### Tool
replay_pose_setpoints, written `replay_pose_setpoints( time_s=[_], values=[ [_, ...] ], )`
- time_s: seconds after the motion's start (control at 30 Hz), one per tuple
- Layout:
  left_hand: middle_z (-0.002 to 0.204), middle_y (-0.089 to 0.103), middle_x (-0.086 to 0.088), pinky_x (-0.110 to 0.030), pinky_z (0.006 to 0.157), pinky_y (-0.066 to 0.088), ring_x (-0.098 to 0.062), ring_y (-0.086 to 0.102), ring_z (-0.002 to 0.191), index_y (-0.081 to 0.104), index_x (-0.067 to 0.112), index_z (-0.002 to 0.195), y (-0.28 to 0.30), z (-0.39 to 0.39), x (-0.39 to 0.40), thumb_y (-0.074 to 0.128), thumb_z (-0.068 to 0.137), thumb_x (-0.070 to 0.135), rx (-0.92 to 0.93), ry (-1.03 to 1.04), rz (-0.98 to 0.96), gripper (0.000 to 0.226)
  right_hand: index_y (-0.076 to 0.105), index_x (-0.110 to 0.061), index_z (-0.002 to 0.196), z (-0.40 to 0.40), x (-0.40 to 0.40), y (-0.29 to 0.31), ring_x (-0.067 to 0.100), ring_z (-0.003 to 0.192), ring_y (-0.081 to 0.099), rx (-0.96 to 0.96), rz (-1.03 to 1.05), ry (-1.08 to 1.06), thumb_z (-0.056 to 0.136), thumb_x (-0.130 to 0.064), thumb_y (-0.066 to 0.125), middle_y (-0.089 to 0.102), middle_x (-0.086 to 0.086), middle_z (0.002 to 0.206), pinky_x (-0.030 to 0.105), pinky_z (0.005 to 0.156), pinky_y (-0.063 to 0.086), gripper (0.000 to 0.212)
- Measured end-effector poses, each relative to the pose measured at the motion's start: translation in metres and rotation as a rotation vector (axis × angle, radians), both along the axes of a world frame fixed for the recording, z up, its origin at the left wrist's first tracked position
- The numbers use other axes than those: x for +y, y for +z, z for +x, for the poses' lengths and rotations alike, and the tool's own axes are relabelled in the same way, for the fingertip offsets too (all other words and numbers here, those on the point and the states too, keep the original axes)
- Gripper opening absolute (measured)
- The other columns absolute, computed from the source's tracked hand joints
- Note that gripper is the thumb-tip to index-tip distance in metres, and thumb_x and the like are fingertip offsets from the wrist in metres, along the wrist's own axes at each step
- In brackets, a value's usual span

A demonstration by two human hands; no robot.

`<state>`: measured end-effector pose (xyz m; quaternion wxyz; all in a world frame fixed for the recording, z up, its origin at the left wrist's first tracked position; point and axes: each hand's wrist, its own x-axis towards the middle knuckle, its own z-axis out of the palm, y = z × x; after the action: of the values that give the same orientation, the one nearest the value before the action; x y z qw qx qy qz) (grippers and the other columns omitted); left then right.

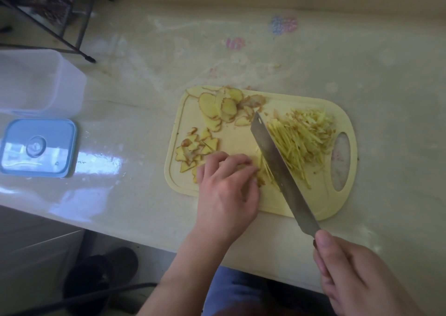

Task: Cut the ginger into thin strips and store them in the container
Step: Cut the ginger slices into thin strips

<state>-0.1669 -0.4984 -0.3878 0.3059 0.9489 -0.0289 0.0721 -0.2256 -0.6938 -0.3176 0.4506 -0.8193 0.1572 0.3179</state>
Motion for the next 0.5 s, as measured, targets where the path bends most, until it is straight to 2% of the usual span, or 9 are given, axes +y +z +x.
replay_pose_setpoints(
  time_s=[0.17, 0.3, 0.5],
  values=[
    [0.107, 0.07, 0.013, -0.042, 0.09, 0.036, -0.023, 0.054, 0.109, 0.079, 0.021, 0.094, 0.002, -0.002, -0.001, 0.065, 0.086, 0.026, -0.015, -0.114, -0.027, 0.017, 0.047, -0.015, 0.068, 0.001, 0.004, 0.0, 0.007, 0.036, 0.04, 0.007, 0.013, -0.018, 0.052, -0.105, 0.017, 0.045, 0.003, 0.042, 0.016, 0.043, 0.029, 0.097],
    [0.104, 0.071, 0.014, -0.042, 0.092, 0.038, -0.02, 0.054, 0.11, 0.079, 0.022, 0.094, 0.001, 0.0, 0.004, 0.068, 0.085, 0.027, -0.017, -0.08, -0.073, 0.015, 0.046, -0.015, 0.071, 0.001, 0.009, -0.001, 0.009, 0.038, 0.038, -0.01, -0.013, -0.001, 0.06, -0.101, 0.016, 0.042, 0.003, 0.045, 0.023, 0.046, 0.03, 0.092],
    [0.101, 0.072, 0.014, -0.045, 0.093, 0.039, -0.018, 0.057, 0.107, 0.078, 0.02, 0.091, 0.002, 0.0, 0.006, 0.07, 0.084, 0.026, -0.037, -0.1, -0.095, 0.013, 0.047, -0.016, 0.069, 0.003, 0.018, 0.001, 0.009, 0.035, 0.042, 0.02, 0.004, 0.024, 0.053, -0.104, 0.013, 0.045, 0.003, 0.042, 0.02, 0.044, 0.03, 0.095]
  ],
)
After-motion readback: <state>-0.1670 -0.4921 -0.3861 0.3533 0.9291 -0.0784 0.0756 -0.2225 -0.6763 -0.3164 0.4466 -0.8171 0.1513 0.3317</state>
